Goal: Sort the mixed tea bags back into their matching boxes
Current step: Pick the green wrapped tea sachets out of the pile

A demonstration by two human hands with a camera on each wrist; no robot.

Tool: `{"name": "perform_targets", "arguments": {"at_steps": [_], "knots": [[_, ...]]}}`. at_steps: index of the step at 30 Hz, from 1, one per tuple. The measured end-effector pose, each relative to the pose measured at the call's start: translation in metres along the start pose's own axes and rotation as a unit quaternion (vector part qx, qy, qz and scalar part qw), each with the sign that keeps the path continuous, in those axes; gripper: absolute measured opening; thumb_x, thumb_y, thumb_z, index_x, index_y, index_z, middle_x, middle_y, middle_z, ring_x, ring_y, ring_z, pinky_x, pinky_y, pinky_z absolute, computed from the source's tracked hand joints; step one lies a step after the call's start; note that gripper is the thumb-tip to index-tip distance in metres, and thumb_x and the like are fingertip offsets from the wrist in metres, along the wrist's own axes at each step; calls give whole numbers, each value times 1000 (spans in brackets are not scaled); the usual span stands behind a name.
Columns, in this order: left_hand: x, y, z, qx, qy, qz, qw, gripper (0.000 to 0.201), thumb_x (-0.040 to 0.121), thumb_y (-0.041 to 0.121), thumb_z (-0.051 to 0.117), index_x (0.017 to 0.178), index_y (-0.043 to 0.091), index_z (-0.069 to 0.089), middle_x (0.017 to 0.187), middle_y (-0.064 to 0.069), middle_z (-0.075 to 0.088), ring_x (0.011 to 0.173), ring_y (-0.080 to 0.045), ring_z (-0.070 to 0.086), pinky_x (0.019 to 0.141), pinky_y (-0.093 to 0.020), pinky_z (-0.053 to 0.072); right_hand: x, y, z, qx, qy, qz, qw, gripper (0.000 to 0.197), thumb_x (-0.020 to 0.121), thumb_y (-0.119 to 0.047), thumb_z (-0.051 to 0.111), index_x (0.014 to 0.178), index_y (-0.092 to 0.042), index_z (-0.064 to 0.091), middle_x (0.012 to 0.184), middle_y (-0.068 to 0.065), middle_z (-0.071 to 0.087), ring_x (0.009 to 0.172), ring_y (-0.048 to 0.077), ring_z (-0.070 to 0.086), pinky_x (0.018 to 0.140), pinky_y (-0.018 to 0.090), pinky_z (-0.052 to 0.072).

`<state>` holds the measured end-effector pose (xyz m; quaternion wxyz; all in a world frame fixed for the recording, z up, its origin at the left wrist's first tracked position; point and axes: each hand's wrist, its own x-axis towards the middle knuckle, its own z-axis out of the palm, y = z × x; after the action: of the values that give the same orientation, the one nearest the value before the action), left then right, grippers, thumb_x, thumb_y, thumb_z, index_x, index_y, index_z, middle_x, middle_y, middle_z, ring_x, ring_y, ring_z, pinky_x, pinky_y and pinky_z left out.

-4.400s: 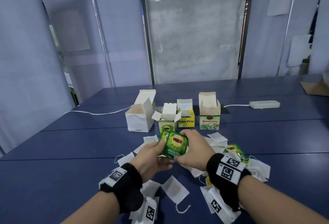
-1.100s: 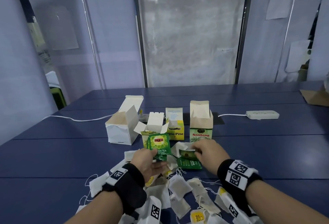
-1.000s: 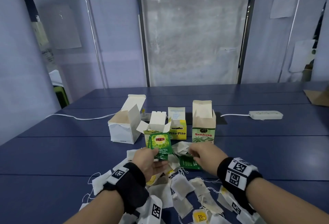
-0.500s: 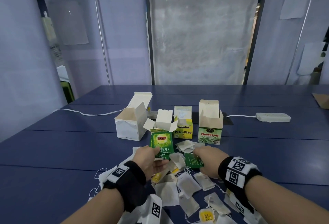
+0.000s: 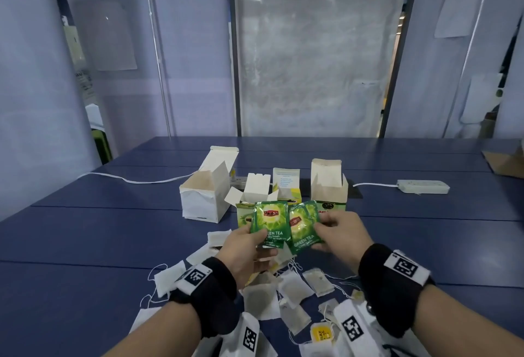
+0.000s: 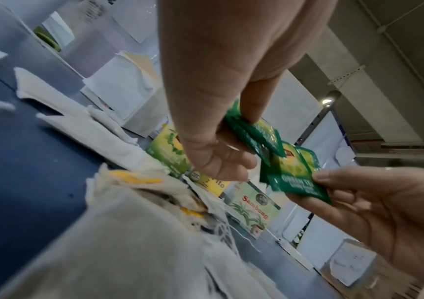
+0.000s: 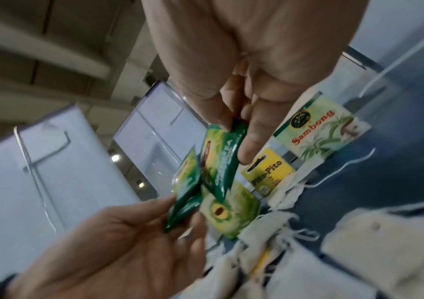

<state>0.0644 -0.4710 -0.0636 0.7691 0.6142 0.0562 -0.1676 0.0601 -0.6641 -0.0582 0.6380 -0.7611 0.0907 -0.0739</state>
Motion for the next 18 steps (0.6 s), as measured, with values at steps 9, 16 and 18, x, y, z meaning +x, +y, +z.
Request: {"name": "perform_targets", "arguments": {"at_steps": [9,16,18], "knots": [[-16,-3,27,30,-12,50,998,19,101,16,41,111,11,56,102,-14,67,80,-26,64,68,-36,52,-34,-3,16,207,39,42,977,22,94,7,47,112,6,59,113,19,62,96,28,67,66,31,61],[-29,-9,29,92,-4,78,993,23,103,15,32,112,11,53,98,-20,67,69,-25,60,60,-32,49,-57,-15,31,97,-15,-5,995,35,98,2,38,83,-6,68,92,13,71,81,23,72,70,41,61],[-32,-10,30,102,1,89,991,24,102,12,31,114,8,52,93,-20,65,64,-24,57,60,-33,48,-62,-17,36,40,-20,-24,999,27,98,-1,39,94,5,65,98,23,68,87,33,70,73,47,60]]}}
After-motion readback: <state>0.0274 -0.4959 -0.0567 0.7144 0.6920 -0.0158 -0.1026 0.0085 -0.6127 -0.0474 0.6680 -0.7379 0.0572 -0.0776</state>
